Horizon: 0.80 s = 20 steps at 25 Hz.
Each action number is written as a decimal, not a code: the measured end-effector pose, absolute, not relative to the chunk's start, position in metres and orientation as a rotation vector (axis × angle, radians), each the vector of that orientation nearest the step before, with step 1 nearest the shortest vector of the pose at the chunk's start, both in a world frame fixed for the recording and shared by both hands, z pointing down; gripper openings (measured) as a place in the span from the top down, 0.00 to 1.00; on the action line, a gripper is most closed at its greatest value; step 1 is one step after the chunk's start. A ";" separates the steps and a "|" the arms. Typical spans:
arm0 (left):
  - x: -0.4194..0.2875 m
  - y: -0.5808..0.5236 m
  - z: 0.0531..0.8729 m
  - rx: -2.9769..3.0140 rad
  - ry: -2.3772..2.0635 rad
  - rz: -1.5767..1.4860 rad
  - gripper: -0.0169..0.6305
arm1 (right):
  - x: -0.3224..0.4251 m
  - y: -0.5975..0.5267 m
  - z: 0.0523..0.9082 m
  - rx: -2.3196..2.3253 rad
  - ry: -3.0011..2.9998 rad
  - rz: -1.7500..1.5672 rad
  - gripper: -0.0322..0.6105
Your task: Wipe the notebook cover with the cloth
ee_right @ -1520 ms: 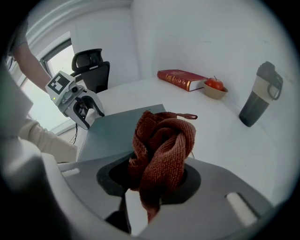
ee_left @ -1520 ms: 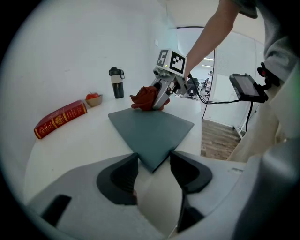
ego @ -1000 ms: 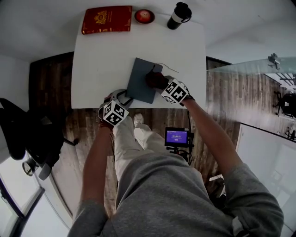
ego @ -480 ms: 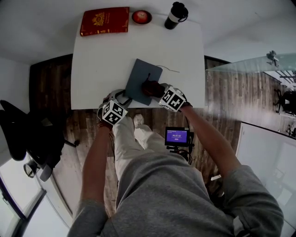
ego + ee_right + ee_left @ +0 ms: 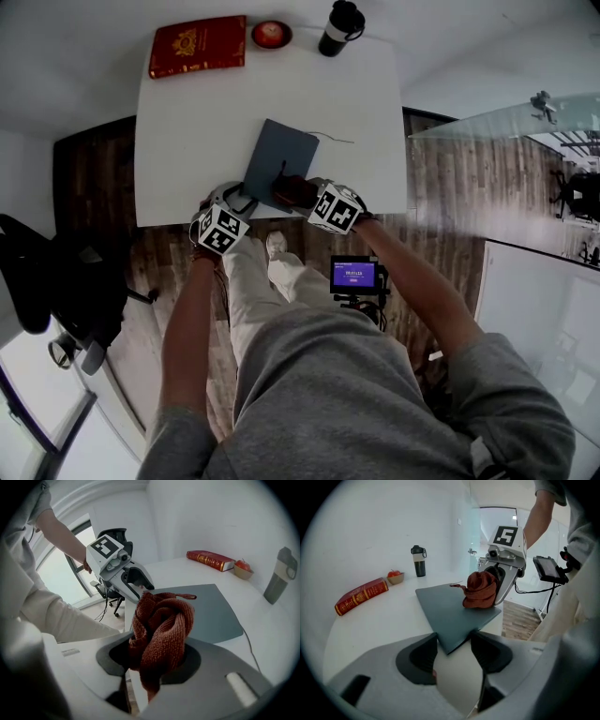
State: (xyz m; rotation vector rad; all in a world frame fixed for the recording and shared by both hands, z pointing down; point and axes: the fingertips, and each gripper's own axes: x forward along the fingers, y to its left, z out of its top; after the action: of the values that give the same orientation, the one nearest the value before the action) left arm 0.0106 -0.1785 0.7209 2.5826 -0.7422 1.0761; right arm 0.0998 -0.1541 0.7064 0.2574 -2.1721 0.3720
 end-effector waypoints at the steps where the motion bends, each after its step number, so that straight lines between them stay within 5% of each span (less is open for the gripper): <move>1: 0.012 -0.178 0.721 2.583 -0.739 1.075 0.61 | 0.100 -0.151 0.705 0.252 -2.168 0.379 0.72; 20: 0.011 -0.178 0.721 2.578 -0.738 1.074 0.62 | 0.087 -0.116 0.701 0.142 -2.151 0.260 0.71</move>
State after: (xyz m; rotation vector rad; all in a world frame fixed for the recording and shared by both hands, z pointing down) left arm 0.0111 -0.1783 0.7210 2.5777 -0.7382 1.0739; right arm 0.0872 -0.1165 0.7013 0.1421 -2.1513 0.2603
